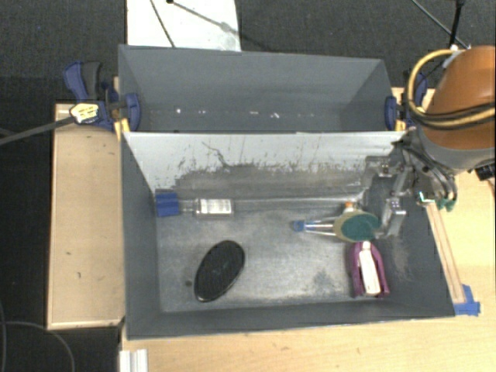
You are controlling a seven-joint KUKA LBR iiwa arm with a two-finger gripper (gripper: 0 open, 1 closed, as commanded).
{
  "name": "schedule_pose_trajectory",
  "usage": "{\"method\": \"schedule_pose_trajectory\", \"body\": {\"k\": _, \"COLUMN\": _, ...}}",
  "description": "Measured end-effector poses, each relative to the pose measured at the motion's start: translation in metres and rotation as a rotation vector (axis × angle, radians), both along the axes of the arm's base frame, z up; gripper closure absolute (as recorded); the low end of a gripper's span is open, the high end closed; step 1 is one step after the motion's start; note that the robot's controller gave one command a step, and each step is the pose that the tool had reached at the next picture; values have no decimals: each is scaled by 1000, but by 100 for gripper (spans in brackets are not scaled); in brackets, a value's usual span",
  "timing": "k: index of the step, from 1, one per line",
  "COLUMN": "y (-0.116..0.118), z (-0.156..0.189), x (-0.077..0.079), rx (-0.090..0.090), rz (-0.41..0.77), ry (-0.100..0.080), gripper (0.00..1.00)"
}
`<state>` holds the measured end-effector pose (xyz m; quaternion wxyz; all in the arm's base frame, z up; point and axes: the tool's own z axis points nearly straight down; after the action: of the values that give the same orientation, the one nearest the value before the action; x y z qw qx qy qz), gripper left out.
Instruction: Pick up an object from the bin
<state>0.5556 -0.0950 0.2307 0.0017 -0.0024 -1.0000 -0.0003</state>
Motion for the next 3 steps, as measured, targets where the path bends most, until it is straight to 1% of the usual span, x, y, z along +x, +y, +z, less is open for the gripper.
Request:
{"method": "schedule_pose_trajectory", "body": {"k": 1, "y": -23, "z": -84, "x": 32, "rx": 0, "rz": 82, "ry": -1, "gripper": 0}}
{"method": "schedule_pose_trajectory", "body": {"k": 2, "y": -44, "z": -161, "x": 28, "rx": 2, "rz": 55, "ry": -3, "gripper": 0}}
{"method": "schedule_pose_trajectory", "body": {"k": 3, "y": 12, "z": -90, "x": 26, "rx": -1, "rz": 470, "ry": -14, "gripper": 0}}
